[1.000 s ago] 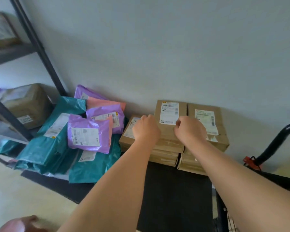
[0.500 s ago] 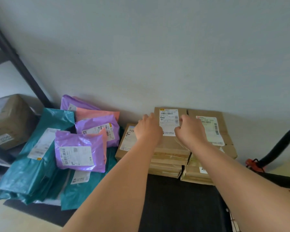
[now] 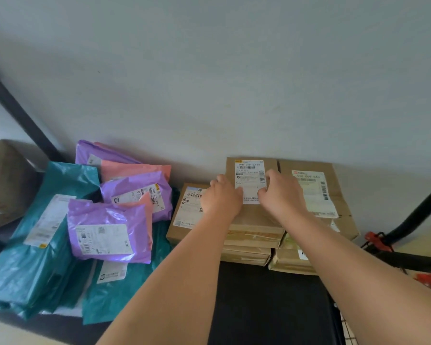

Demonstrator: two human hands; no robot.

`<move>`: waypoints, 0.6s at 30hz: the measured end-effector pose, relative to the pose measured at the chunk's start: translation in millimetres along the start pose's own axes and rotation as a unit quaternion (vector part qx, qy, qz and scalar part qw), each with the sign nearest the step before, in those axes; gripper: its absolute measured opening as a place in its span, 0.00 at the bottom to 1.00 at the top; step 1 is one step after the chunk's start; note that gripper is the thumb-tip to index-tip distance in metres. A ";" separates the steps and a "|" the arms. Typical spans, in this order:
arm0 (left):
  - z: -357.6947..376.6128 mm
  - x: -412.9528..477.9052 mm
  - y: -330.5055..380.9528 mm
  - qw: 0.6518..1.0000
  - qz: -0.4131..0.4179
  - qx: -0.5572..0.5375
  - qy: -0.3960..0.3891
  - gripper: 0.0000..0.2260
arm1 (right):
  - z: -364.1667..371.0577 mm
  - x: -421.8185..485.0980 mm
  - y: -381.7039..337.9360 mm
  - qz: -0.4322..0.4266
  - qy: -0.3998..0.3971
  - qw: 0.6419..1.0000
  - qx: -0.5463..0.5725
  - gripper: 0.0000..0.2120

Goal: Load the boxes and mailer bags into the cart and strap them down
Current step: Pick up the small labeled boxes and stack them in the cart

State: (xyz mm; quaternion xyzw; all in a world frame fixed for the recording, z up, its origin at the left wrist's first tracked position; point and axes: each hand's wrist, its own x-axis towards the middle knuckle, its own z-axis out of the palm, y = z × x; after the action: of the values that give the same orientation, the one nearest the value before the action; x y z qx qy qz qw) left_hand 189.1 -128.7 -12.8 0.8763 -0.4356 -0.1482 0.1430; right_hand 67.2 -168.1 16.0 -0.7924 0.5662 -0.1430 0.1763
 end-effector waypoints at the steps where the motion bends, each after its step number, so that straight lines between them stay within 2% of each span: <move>1: 1.7 0.0 -0.4 1.000 -0.008 -0.006 -0.010 0.19 | 1.8 -0.9 -1.0 -0.009 -0.005 1.000 -0.003 0.13; 5: 6.7 -0.8 -2.1 0.999 -0.027 -0.016 -0.036 0.21 | 13.4 -6.6 -4.5 -0.034 -0.023 0.999 -0.017 0.18; 12: 12.4 -5.4 -4.5 0.995 -0.054 -0.061 -0.050 0.22 | 16.6 -3.7 1.9 -0.014 -0.002 0.999 -0.043 0.19; 18: 16.5 -7.8 -6.8 0.993 -0.059 -0.089 -0.041 0.21 | 18.9 -7.0 5.7 -0.009 0.008 1.000 -0.017 0.20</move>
State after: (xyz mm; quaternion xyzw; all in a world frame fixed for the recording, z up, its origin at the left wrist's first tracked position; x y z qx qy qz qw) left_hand 183.1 -120.5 -29.5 0.8776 -0.3735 -0.2304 0.1931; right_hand 68.2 -161.0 -3.7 -0.7993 0.5625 -0.1418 0.1568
